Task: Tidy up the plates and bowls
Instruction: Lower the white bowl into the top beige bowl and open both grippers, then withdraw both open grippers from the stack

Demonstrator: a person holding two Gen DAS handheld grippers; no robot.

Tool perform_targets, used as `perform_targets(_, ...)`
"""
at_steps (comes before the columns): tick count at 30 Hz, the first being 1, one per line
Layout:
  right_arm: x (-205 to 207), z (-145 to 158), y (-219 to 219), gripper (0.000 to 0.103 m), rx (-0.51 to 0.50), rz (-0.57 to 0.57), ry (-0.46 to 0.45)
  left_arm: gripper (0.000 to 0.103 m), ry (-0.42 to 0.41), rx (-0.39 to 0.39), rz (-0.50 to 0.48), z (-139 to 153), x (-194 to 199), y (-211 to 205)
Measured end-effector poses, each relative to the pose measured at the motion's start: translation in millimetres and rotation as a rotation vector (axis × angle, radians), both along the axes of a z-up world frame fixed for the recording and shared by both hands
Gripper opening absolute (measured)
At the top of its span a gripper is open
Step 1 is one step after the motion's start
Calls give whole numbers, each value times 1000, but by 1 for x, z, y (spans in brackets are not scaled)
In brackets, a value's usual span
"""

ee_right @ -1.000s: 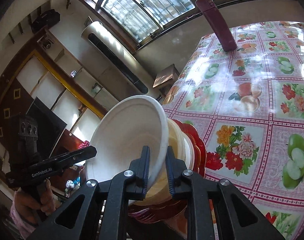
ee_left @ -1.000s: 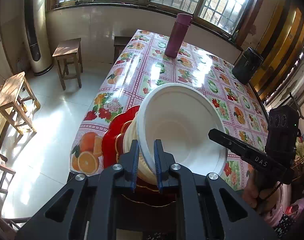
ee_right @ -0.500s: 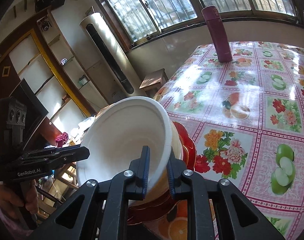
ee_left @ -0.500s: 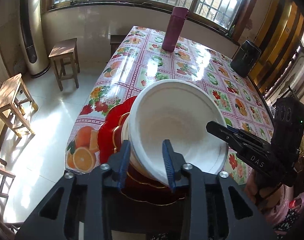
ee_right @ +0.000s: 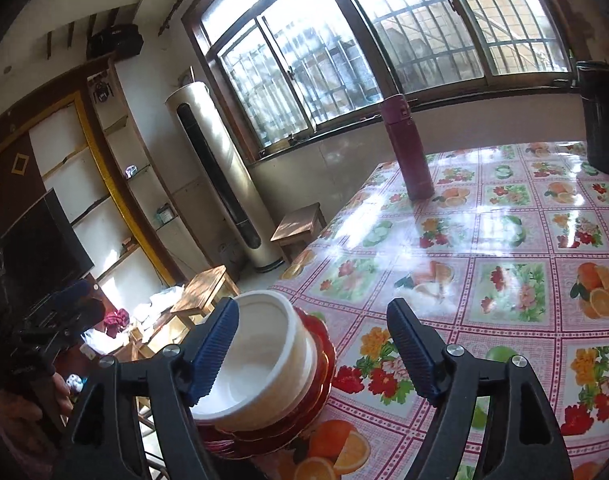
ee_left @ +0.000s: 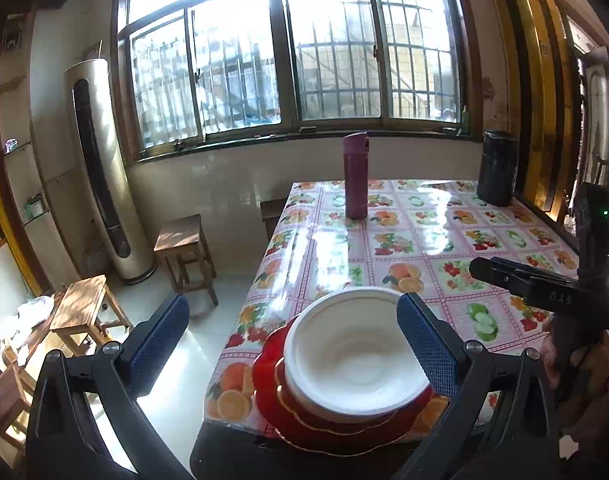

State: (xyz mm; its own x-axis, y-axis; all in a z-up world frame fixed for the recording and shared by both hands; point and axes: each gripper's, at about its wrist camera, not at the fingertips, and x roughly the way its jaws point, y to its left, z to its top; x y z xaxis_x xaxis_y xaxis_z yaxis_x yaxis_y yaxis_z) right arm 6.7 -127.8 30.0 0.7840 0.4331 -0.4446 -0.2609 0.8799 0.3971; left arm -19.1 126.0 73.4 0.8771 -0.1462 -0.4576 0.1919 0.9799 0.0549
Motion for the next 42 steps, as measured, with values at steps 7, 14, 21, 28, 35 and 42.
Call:
perform_targets(7,-9,16,-71,103,128,-77,-47,103,-112,-109,-144,27,-11,-48)
perform_targets(14,-23,21,-127,103,125,-172,-84,103,-138,-71,-191,18,-9,-116)
perform_targets(21,-36,4,-168,103,57,-295,-77,103,-63,-84,-191,-13,13,-175)
perform_targets(28,-38,-22,-196,103,46,-350,-33,103,19,-141,-141,-38,33,-187)
perform_targets(35,-32,-32,-193,103,12,-342,-32,103,31,-87,-60,-47,36,-190)
perform_targets(42,-36,-31,-186,103,-10,-331,-62,103,59,-46,-15,-56,35,-187)
